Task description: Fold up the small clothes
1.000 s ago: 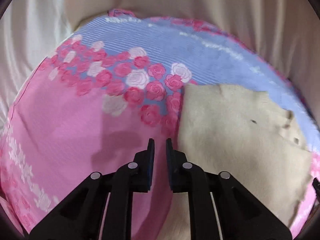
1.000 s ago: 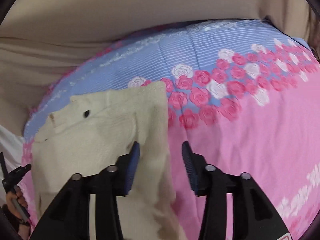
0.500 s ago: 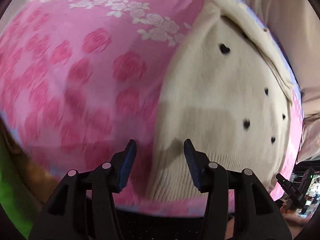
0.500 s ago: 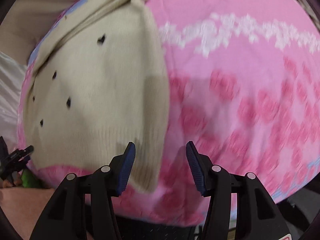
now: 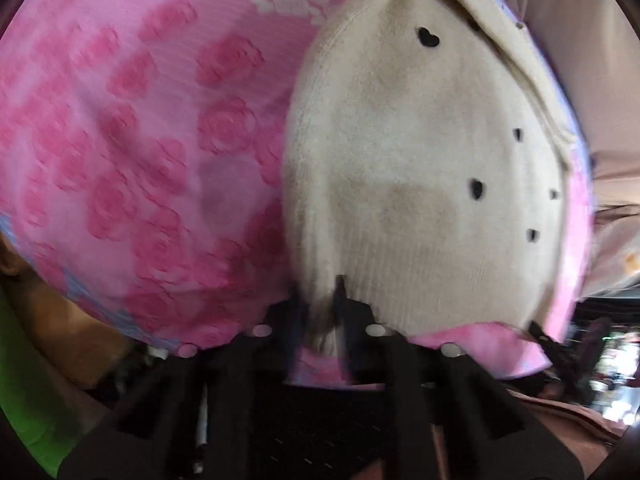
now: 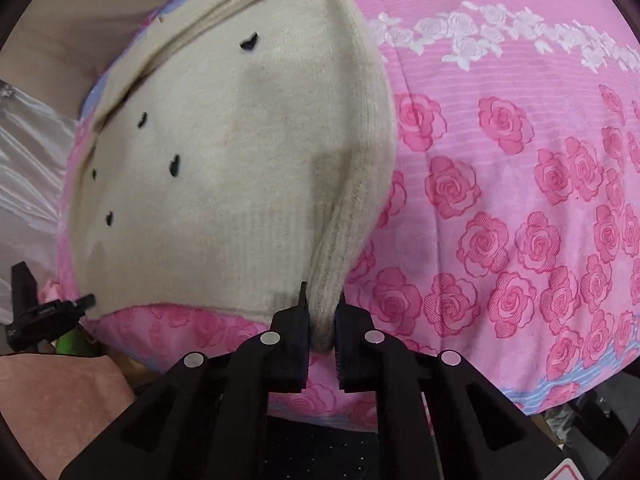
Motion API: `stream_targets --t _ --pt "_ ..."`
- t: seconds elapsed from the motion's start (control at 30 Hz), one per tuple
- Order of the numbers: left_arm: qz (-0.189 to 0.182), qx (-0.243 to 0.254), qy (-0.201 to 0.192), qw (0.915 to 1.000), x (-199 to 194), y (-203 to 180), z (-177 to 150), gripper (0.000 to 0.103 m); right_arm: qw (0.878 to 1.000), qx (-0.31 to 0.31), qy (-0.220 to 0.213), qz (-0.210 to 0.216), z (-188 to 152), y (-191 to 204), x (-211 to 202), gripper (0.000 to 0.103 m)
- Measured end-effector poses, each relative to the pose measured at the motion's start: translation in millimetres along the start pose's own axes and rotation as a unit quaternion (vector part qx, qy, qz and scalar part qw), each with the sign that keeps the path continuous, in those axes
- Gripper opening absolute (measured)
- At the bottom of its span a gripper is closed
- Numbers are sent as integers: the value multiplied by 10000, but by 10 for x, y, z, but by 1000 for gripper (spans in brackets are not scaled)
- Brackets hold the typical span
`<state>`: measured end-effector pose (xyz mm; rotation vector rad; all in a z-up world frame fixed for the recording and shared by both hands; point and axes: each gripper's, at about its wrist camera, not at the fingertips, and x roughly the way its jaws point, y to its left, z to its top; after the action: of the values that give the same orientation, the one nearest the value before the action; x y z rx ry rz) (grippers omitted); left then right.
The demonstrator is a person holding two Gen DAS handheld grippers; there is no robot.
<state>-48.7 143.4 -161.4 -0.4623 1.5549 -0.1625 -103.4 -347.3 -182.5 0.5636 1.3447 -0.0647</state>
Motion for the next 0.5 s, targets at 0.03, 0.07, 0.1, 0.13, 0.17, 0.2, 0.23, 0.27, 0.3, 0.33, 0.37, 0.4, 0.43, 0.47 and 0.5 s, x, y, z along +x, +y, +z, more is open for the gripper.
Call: stream_targets --t 0.03,0.07,0.1,0.13,0.17,0.2,0.23,0.27,0.3,0.33,0.37,0.4,0.43,0.47,0.5 --pt "-65 -29 6 10000 -37 10 5 9 9999 -49 -95 60 -13 13 -50 9" --pt "-110 -38 4 9999 -74 5 13 8 9996 -94 -227 131 -4 40 -121 9" --pt "-226 -95 -30 9997 -150 -17 28 7 9990 -103 -369 211 14 65 -206 8" --pt "-355 -130 -95 9992 -234 -21 45 7 9983 -82 -500 284 12 58 -284 8" --pt "-508 -148 -203 9984 -332 -63 72 7 9963 -41 -726 450 62 80 -417 8" --pt "-650 -141 -344 9972 -437 -114 101 7 9944 -42 -902 545 91 90 -528 8" --pt "-843 -112 -569 9948 -597 -193 154 7 9917 -71 -1118 633 172 129 -663 8" --pt "-1004 -95 -739 9922 -719 -256 199 7 9890 -106 -1291 718 225 159 -769 8" --pt "-1154 -80 -915 9891 -846 -317 249 7 9847 -155 -1524 831 303 212 -906 8" --pt "-1315 -49 -1136 9848 -1002 -401 322 7 9814 -194 -1691 882 368 256 -1010 8" --pt "-1436 -9 -1335 9806 -1141 -460 386 7 9767 -243 -1911 949 464 306 -1146 8" --pt "-1515 34 -1518 9767 -1257 -526 452 7 9723 -272 -2088 1011 552 347 -1254 8" --pt "-1602 97 -1748 9714 -1407 -598 533 7 9689 -299 -2217 1056 633 356 -1353 8" --pt "-1667 110 -1913 9672 -1508 -651 602 7 9642 -326 -2392 1101 739 396 -1447 8" --pt "-1746 110 -2057 9629 -1596 -702 685 7 9599 -349 -2530 1159 856 428 -1525 8"
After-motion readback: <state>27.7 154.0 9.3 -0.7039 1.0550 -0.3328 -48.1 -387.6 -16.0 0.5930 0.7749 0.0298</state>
